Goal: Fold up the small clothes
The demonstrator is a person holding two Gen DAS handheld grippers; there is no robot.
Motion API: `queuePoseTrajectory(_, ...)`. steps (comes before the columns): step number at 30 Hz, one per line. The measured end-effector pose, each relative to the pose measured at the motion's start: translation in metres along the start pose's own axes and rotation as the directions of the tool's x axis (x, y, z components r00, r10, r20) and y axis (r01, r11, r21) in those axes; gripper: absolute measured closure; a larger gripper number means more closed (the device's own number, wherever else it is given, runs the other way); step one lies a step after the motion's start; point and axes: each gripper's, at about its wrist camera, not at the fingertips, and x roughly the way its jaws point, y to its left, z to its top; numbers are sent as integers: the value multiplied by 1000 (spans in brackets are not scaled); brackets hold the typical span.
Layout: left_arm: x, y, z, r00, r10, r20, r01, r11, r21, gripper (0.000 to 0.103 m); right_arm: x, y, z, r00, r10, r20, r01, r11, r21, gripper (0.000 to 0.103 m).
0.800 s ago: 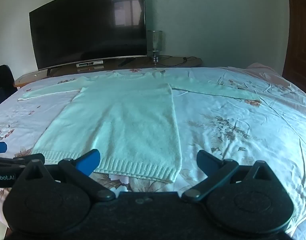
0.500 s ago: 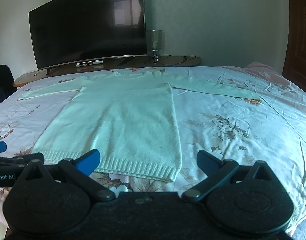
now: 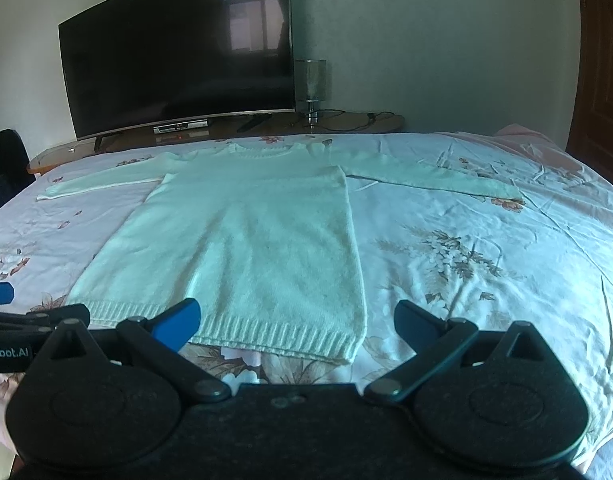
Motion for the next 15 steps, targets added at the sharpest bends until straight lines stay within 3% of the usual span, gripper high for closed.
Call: queuePoseTrajectory(15, 0, 0, -1, 1000, 1, -15, -1, 1000, 1, 0, 5, 0, -2, 1000, 5, -13, -5, 1000, -2, 0)
